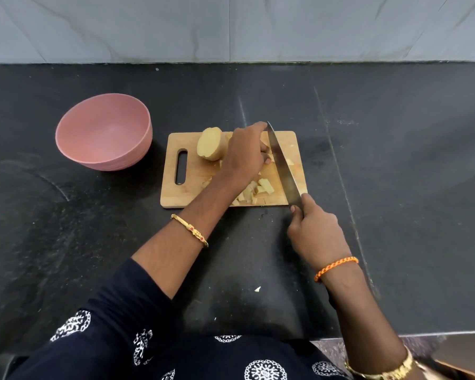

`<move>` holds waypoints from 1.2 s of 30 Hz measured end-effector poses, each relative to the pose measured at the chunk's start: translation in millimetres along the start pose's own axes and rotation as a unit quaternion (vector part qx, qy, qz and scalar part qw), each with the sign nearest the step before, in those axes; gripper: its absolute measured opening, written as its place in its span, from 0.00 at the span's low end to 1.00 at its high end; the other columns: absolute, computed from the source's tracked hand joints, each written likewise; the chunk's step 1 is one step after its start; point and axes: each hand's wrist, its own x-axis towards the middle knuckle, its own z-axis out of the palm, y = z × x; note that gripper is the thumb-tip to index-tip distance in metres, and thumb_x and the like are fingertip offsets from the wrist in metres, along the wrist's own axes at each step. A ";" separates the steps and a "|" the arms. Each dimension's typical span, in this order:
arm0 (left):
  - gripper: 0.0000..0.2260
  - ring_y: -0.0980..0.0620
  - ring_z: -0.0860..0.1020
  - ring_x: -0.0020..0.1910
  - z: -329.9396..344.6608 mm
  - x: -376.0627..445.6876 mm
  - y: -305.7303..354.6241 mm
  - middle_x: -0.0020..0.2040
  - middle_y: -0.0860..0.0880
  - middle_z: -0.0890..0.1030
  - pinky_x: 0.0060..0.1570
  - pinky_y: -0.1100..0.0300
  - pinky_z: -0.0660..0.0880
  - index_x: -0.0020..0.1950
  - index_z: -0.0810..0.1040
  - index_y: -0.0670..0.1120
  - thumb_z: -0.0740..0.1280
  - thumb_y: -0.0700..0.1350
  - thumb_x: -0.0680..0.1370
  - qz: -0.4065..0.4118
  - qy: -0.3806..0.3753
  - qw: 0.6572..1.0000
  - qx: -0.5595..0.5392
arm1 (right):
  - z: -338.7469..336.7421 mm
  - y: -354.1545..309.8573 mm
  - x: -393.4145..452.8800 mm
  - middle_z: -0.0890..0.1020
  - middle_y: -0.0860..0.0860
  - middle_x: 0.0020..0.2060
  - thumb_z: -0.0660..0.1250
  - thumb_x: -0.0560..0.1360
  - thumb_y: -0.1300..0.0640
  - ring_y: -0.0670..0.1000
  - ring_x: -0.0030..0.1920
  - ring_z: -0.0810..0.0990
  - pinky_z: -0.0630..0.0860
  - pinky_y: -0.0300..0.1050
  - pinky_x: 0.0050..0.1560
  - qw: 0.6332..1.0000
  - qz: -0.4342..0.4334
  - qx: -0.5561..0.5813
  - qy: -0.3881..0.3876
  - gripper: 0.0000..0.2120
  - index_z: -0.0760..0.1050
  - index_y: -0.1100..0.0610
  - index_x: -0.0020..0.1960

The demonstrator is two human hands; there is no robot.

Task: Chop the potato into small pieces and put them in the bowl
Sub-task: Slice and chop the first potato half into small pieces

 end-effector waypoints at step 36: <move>0.05 0.60 0.78 0.35 6.2 0.7 -10.0 0.37 0.50 0.81 0.34 0.76 0.73 0.44 0.79 0.43 0.72 0.35 0.71 0.006 0.064 0.997 -0.053 | -28.8 14.5 -3.6 0.74 0.55 0.38 0.53 0.81 0.54 0.51 0.31 0.72 0.69 0.42 0.29 0.992 0.006 0.003 -0.127 0.05 0.67 0.52 0.53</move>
